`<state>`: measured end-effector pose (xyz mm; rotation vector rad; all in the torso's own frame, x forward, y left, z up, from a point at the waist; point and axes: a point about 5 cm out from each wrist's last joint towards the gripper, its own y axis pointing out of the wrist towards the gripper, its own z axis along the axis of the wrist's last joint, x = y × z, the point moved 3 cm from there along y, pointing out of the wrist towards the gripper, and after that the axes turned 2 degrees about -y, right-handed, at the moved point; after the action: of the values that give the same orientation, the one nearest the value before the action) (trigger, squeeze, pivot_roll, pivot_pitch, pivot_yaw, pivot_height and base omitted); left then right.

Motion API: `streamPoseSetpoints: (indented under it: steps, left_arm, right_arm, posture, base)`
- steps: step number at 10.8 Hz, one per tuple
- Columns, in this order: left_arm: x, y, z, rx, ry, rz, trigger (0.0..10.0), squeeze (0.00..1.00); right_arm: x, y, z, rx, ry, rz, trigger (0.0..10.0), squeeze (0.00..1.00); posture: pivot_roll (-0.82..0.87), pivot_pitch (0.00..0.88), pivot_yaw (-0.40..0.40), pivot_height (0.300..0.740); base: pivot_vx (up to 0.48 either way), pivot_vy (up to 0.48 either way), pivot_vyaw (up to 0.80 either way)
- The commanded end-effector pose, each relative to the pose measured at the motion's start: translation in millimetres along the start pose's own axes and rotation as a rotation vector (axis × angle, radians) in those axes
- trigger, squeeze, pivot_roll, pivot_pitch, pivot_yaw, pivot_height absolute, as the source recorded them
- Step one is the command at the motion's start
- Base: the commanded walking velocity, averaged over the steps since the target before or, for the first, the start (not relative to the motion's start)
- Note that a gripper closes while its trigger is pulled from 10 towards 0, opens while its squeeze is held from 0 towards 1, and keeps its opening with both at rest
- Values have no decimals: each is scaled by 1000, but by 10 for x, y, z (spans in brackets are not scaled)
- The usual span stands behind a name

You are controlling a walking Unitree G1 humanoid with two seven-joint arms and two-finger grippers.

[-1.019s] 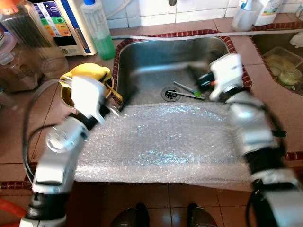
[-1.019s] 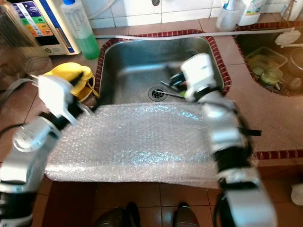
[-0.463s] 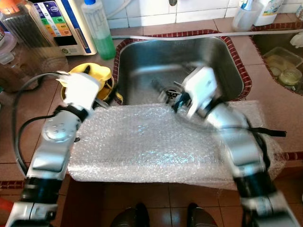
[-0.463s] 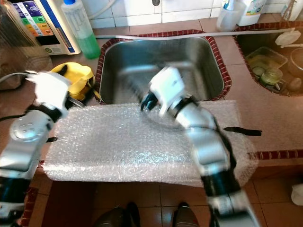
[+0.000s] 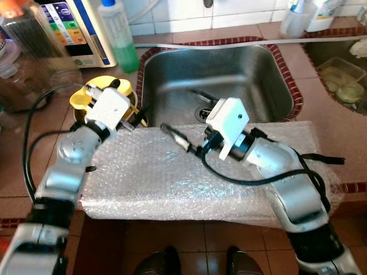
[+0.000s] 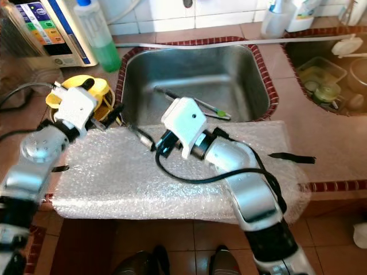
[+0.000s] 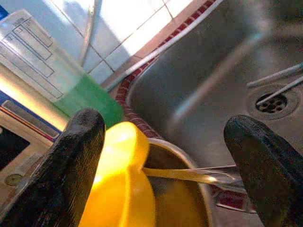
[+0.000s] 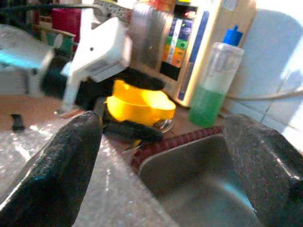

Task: Kitchen organization

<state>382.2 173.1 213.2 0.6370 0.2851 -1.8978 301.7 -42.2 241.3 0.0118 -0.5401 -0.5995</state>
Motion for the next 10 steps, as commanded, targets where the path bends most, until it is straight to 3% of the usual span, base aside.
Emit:
streamPoseSetpoints:
  steps: [1, 4, 8, 10]
  left_arm:
    - [-29, -21, -82, -40, 16, -12, 10000, 0]
    - [-242, -22, -79, -35, -13, 44, 10000, 0]
    - [-426, -94, -234, -116, -17, 59, 10000, 0]
    - [-429, -157, -414, -214, -3, 30, 10000, 0]
  right_arm:
    - [-77, 16, 83, 27, 0, 42, 10000, 0]
    - [-105, 14, 107, 17, 7, 63, 10000, 0]
    - [-100, 21, 110, 12, 4, 71, 10000, 0]
    - [-99, 20, 116, 10, 4, 73, 10000, 0]
  posture:
    - [-200, 218, 148, 740]
    - [-202, 215, 146, 740]
    - [-200, 214, 144, 740]
    - [-202, 215, 143, 740]
  base:
    - [0, 0, 0]
    - [0, 0, 0]
    - [0, 0, 0]
    - [0, 0, 0]
